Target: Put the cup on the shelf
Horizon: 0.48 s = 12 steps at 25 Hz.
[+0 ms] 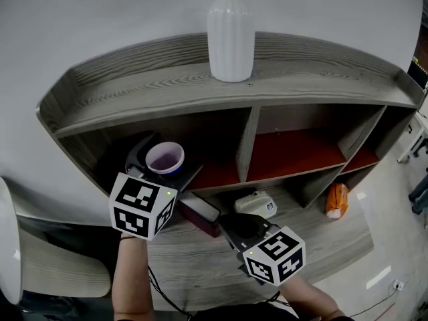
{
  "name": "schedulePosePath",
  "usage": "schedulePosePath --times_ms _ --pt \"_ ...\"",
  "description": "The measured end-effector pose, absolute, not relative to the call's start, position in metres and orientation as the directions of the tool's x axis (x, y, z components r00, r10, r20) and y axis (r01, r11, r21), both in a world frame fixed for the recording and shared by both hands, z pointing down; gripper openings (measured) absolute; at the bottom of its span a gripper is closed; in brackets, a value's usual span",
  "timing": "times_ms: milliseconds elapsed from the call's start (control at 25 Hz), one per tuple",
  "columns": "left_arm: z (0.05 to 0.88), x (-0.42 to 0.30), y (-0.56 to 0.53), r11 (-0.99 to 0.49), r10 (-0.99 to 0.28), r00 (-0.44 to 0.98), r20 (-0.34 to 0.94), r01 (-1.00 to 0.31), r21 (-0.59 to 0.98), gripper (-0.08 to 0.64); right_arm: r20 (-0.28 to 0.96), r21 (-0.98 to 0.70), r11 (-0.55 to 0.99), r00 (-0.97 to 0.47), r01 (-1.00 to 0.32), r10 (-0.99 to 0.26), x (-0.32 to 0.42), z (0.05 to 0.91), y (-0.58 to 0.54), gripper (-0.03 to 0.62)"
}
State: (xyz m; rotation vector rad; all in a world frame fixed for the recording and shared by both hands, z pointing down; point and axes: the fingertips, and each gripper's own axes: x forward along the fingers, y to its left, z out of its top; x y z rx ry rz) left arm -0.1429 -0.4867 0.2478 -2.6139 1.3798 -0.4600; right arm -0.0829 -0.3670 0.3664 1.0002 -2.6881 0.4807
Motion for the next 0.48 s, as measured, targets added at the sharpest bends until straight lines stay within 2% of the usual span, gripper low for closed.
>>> schedulePosePath --times_ms 280,360,480 --pt "0.243 -0.150 -0.478 -0.512 -0.859 0.493 0.137 -0.815 -0.271 0.453 0.324 -0.220 0.718 -0.744 -0.660 -0.584 -0.081 0.366 -0.358 -0.003" --pt "0.247 -0.150 -0.481 -0.497 -0.868 0.470 0.162 -0.814 -0.301 0.453 0.323 -0.218 0.723 -0.747 -0.656 -0.581 -0.081 0.366 -0.355 -0.003" --pt "0.262 -0.146 -0.485 -0.507 -0.861 0.435 0.264 -0.776 -0.375 0.471 0.322 -0.215 0.730 -0.752 -0.649 -0.575 -0.082 0.365 -0.350 -0.003"
